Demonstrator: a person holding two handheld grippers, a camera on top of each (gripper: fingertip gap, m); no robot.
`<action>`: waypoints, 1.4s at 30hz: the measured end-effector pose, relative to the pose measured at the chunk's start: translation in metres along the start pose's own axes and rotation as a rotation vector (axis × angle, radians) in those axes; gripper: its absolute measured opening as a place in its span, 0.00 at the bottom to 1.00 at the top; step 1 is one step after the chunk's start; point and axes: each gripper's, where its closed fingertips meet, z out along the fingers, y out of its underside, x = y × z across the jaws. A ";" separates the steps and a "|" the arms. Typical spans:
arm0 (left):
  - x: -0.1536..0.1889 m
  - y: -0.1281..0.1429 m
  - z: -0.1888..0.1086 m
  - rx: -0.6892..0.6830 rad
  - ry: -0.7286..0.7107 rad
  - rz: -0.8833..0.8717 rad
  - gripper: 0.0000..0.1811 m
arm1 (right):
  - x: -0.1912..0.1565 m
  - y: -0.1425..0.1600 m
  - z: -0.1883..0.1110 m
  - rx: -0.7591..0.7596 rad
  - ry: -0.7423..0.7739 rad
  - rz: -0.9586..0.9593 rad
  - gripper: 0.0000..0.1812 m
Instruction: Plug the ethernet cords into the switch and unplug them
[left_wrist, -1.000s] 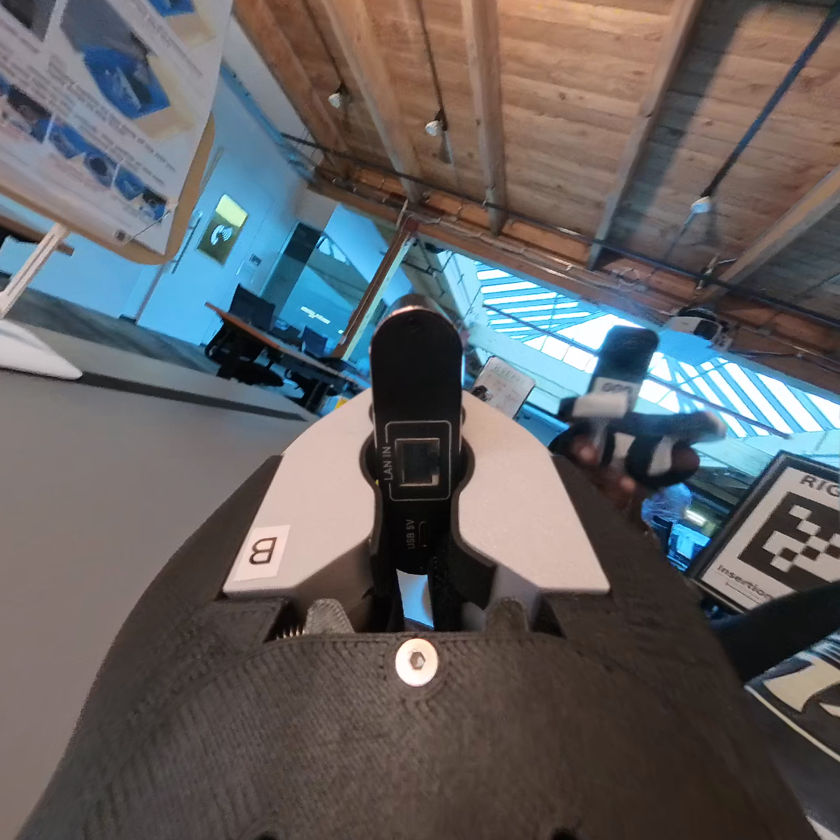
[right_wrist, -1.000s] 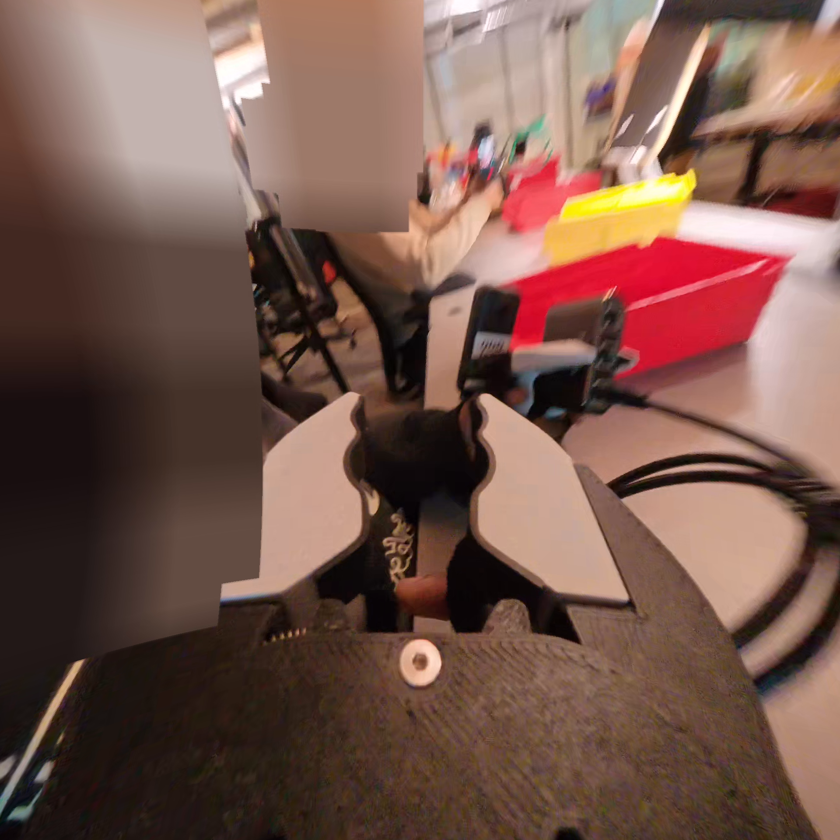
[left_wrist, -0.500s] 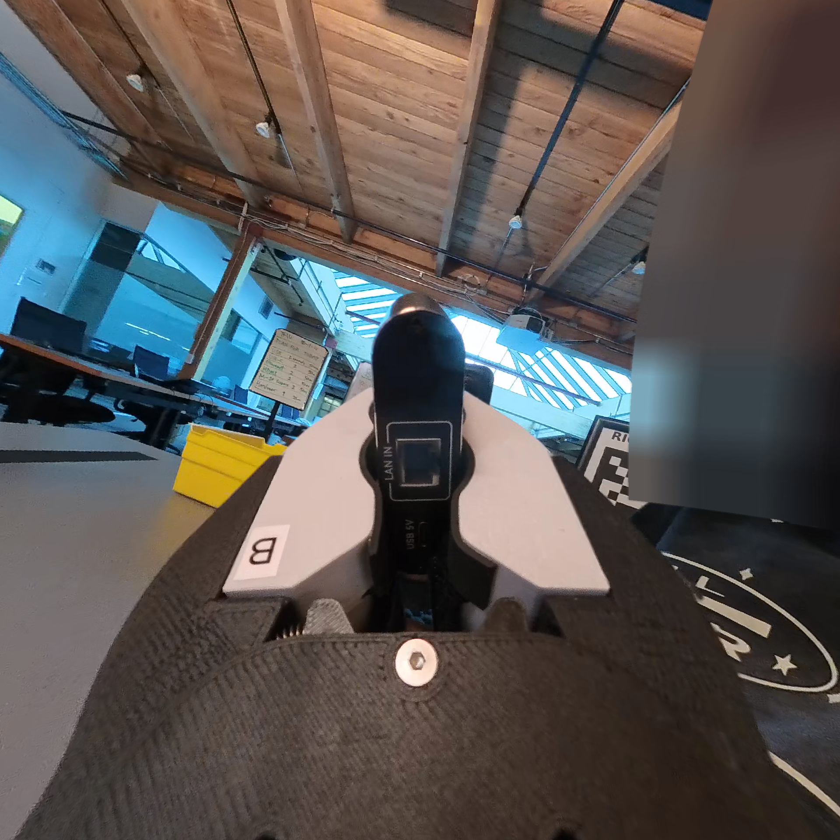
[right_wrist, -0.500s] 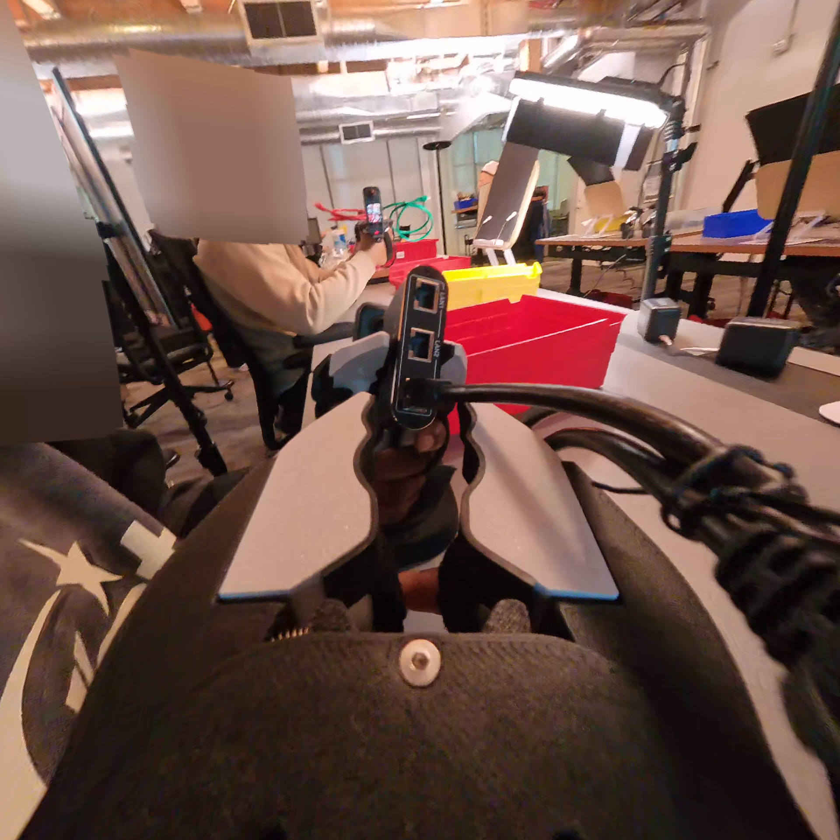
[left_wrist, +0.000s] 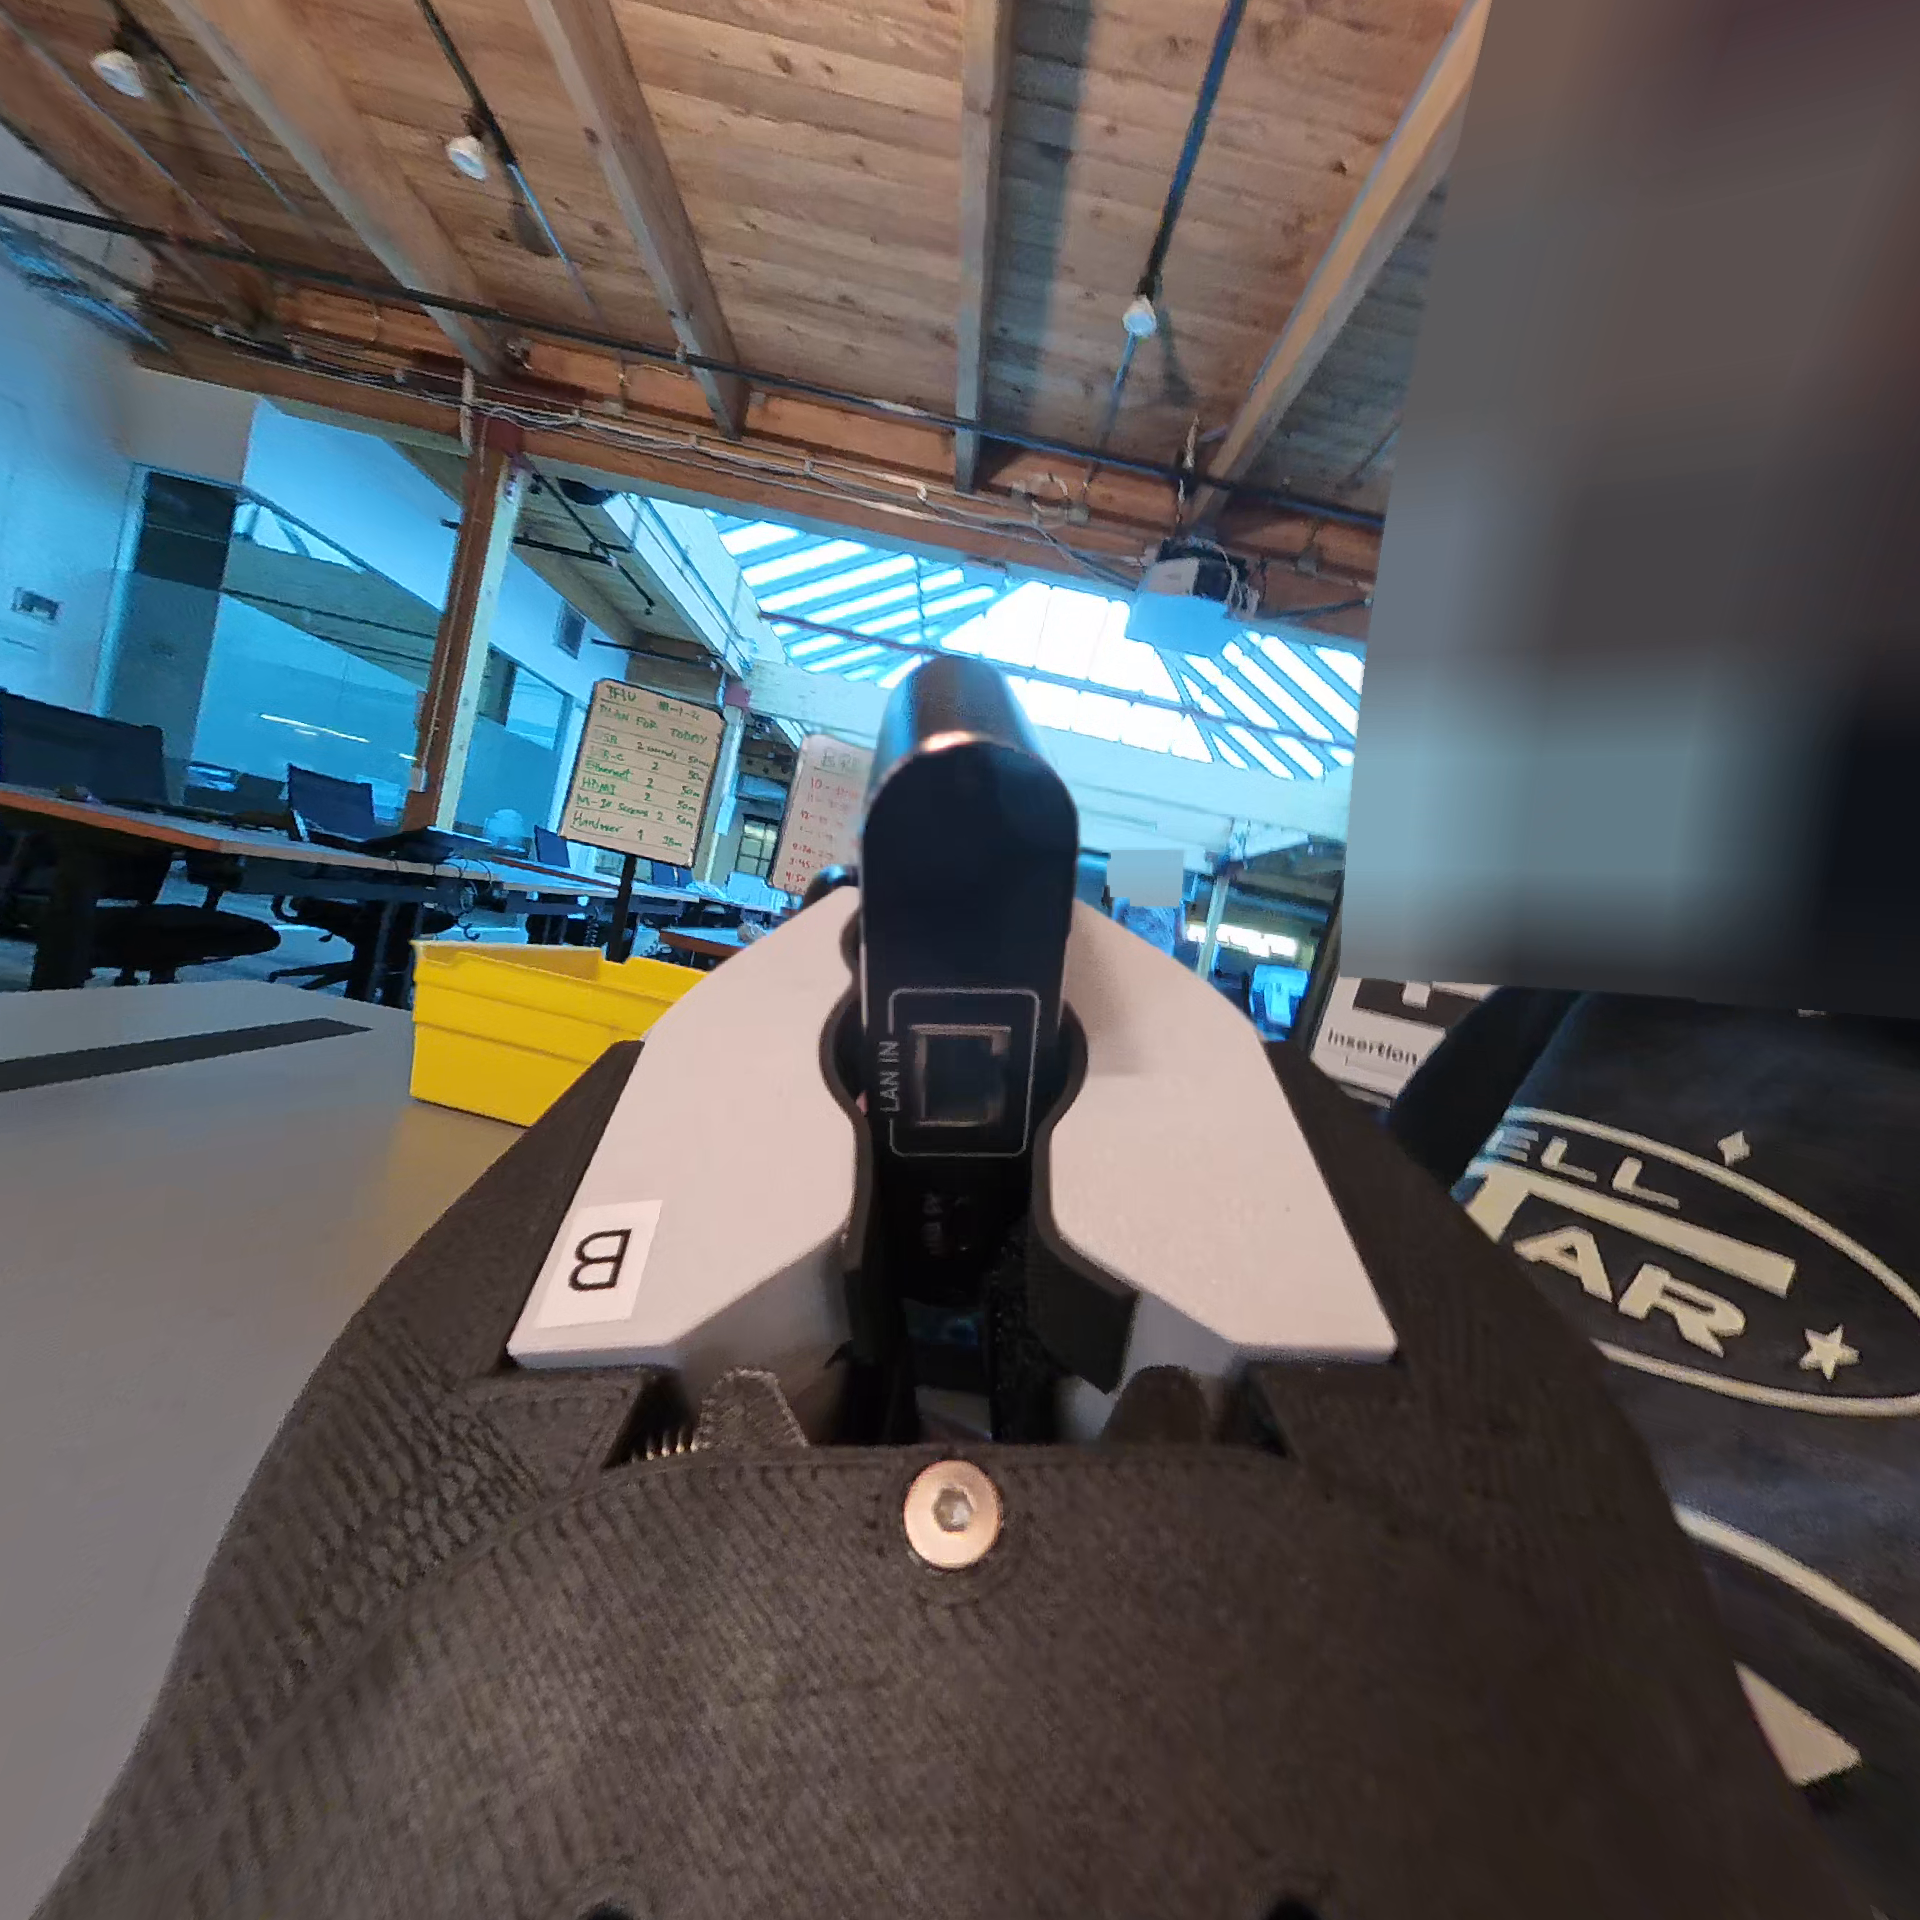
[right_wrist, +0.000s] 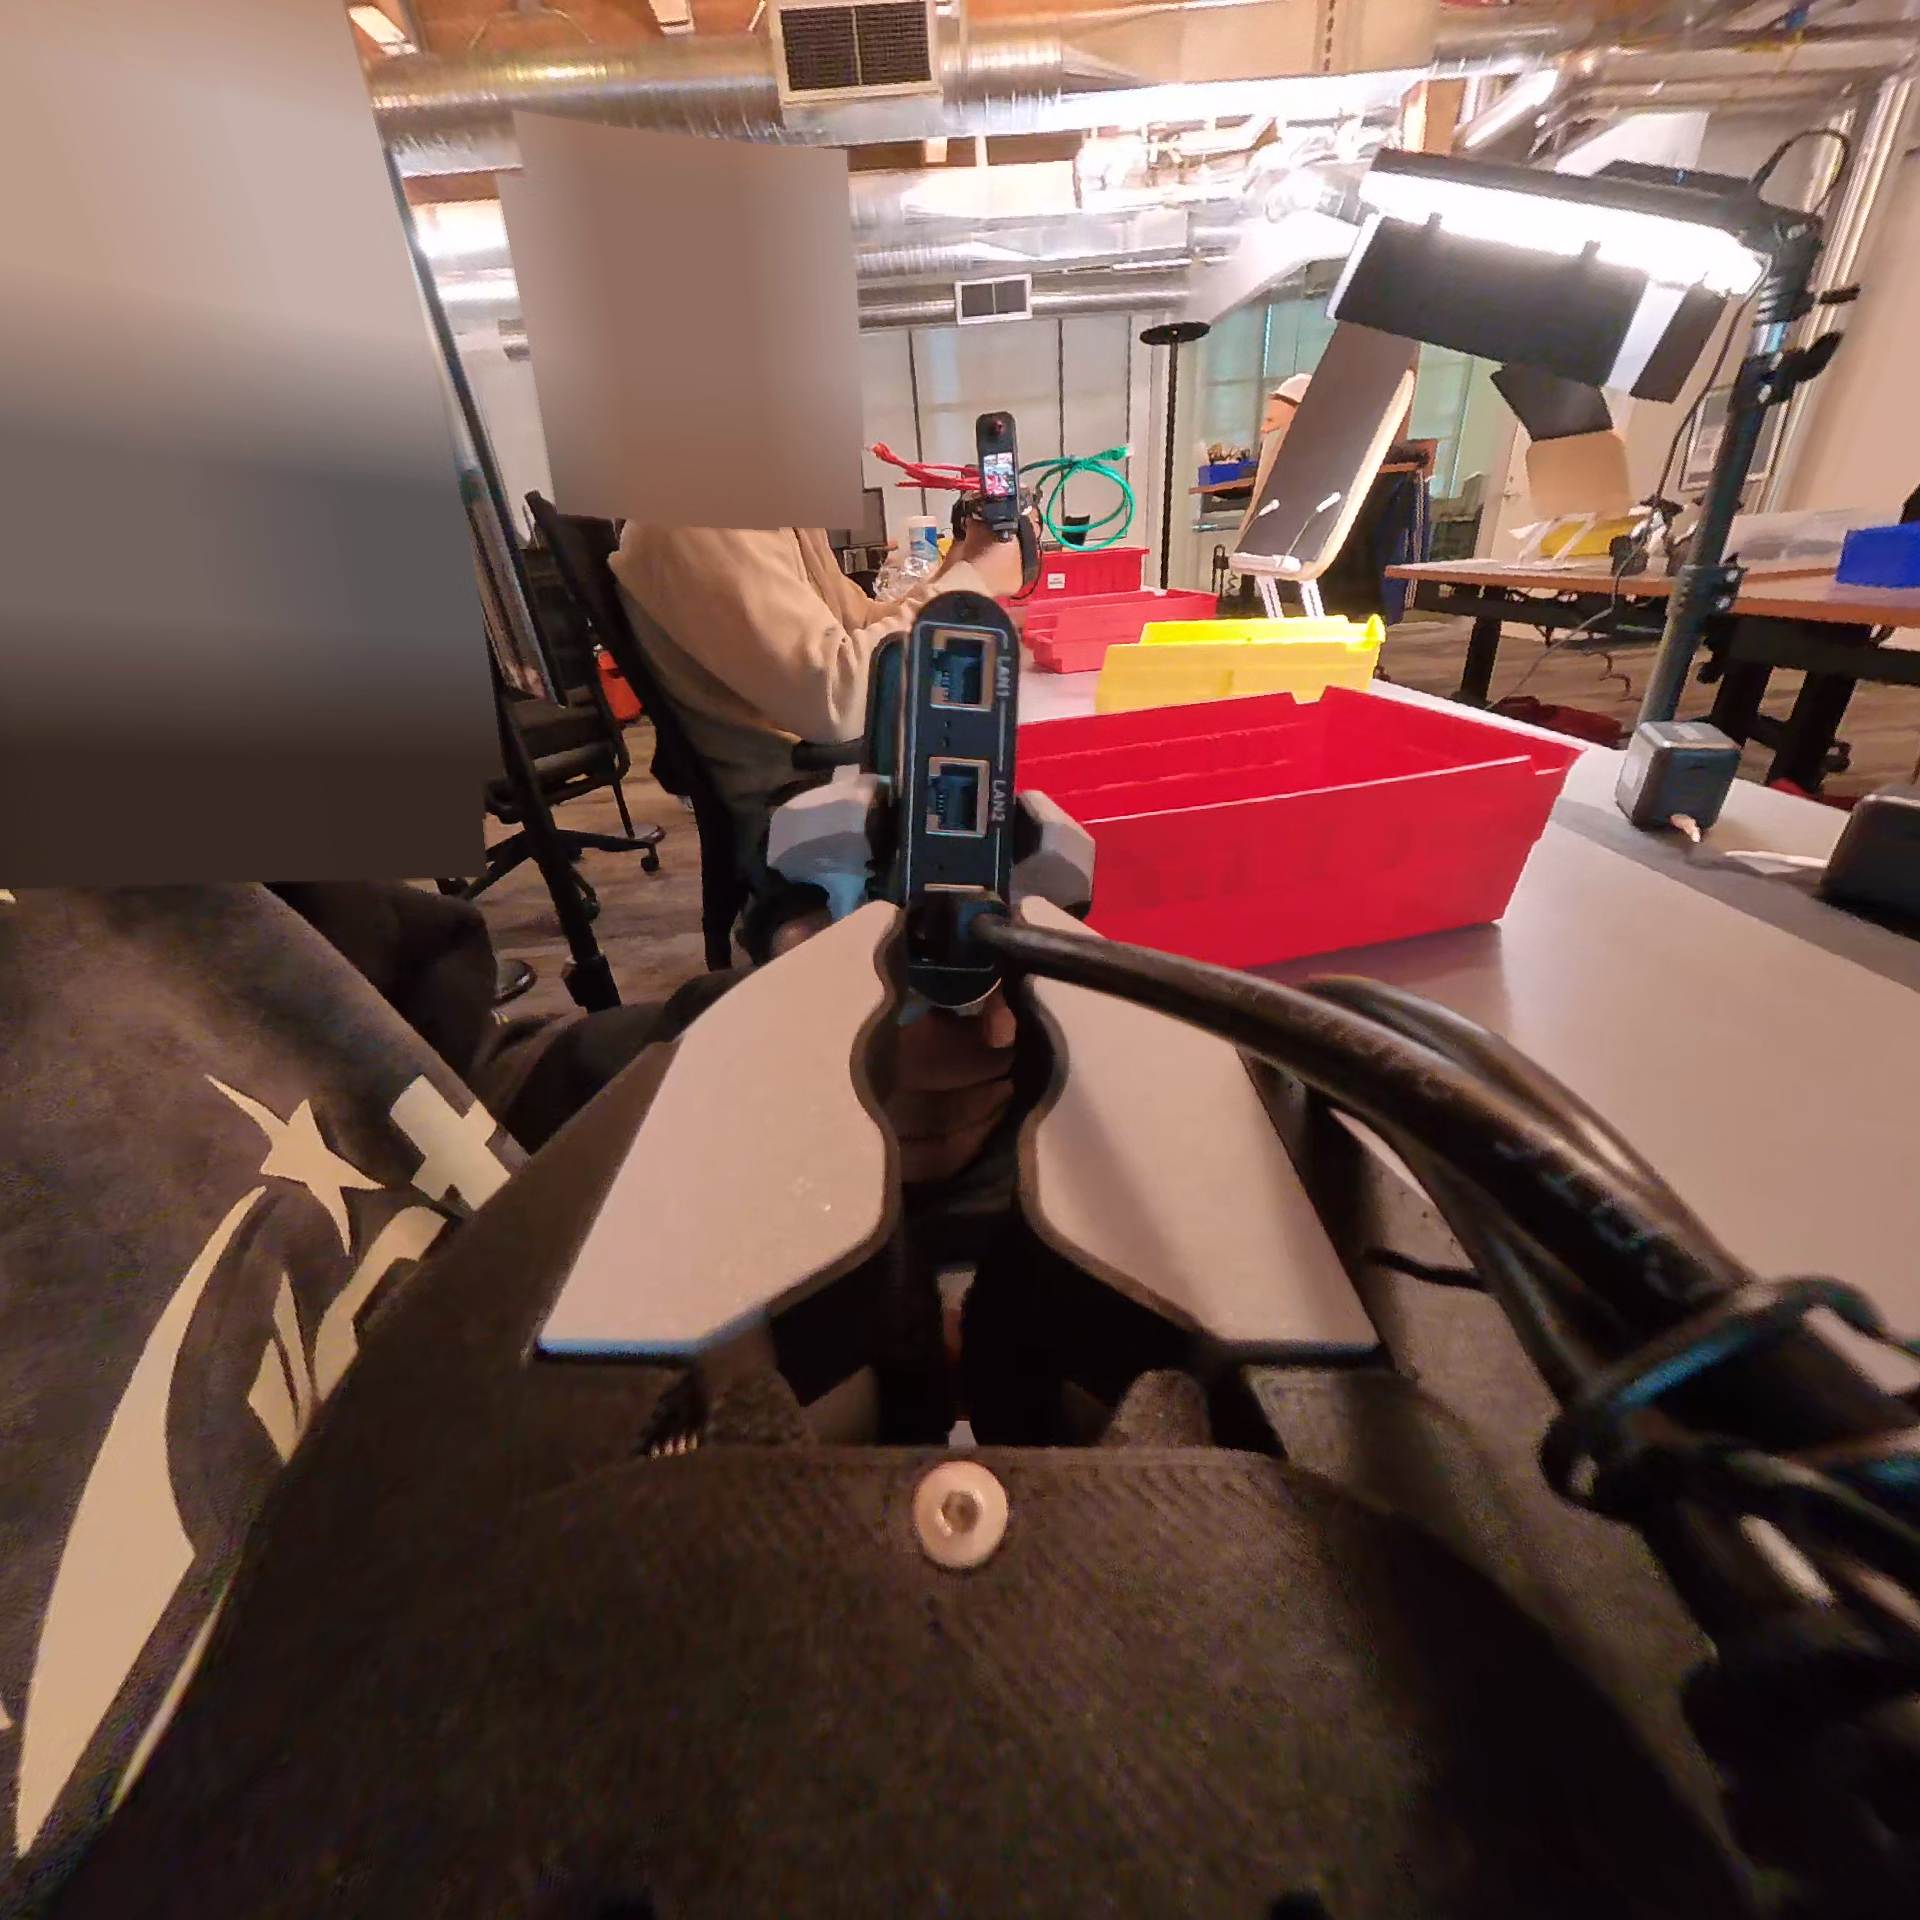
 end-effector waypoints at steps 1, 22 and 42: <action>0.001 0.003 0.000 -0.021 0.002 0.011 0.16 | -0.001 -0.001 -0.001 -0.001 0.002 -0.023 0.09; 0.001 0.027 0.000 -0.215 -0.011 0.095 0.15 | -0.004 -0.002 -0.012 0.036 -0.094 -0.011 0.11; -0.018 0.029 0.001 -0.230 -0.157 0.141 0.15 | 0.018 0.000 -0.013 0.010 0.099 -0.239 0.10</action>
